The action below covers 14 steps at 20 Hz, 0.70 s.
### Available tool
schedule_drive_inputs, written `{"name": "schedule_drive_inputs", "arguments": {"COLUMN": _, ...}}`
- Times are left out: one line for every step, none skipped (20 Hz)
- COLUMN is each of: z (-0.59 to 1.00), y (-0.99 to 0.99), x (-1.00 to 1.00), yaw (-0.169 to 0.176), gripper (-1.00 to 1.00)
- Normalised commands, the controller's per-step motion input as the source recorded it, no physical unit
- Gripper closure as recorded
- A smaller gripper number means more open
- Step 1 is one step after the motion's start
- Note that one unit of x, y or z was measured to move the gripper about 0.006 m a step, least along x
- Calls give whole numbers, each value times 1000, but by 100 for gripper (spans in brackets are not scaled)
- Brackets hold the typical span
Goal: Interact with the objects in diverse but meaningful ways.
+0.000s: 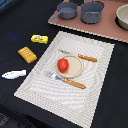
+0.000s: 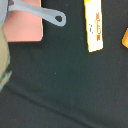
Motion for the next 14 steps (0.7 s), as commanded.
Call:
{"name": "schedule_drive_inputs", "arguments": {"z": -203, "y": -274, "x": 0, "yaw": 0, "gripper": -100}}
{"name": "schedule_drive_inputs", "arguments": {"z": -237, "y": -380, "x": 54, "yaw": 0, "gripper": -100}}
{"name": "schedule_drive_inputs", "arguments": {"z": -260, "y": -374, "x": 191, "yaw": 0, "gripper": -100}}
{"name": "schedule_drive_inputs", "arguments": {"z": -289, "y": -551, "x": 174, "yaw": 0, "gripper": -100}}
{"name": "schedule_drive_inputs", "arguments": {"z": -329, "y": -817, "x": 23, "yaw": 0, "gripper": -100}}
{"name": "schedule_drive_inputs", "arguments": {"z": -414, "y": -931, "x": 0, "yaw": 0, "gripper": -100}}
{"name": "schedule_drive_inputs", "arguments": {"z": -417, "y": -837, "x": 0, "yaw": 0, "gripper": -100}}
{"name": "schedule_drive_inputs", "arguments": {"z": -426, "y": -831, "x": 0, "yaw": 0, "gripper": -100}}
{"name": "schedule_drive_inputs", "arguments": {"z": -449, "y": -871, "x": 0, "yaw": 0, "gripper": -100}}
{"name": "schedule_drive_inputs", "arguments": {"z": -469, "y": -923, "x": 0, "yaw": 0, "gripper": -100}}
{"name": "schedule_drive_inputs", "arguments": {"z": -460, "y": -877, "x": -23, "yaw": 0, "gripper": -100}}
{"name": "schedule_drive_inputs", "arguments": {"z": -420, "y": -814, "x": -14, "yaw": 0, "gripper": -100}}
{"name": "schedule_drive_inputs", "arguments": {"z": -429, "y": -834, "x": -77, "yaw": 0, "gripper": -100}}
{"name": "schedule_drive_inputs", "arguments": {"z": -437, "y": -797, "x": -117, "yaw": 0, "gripper": -100}}
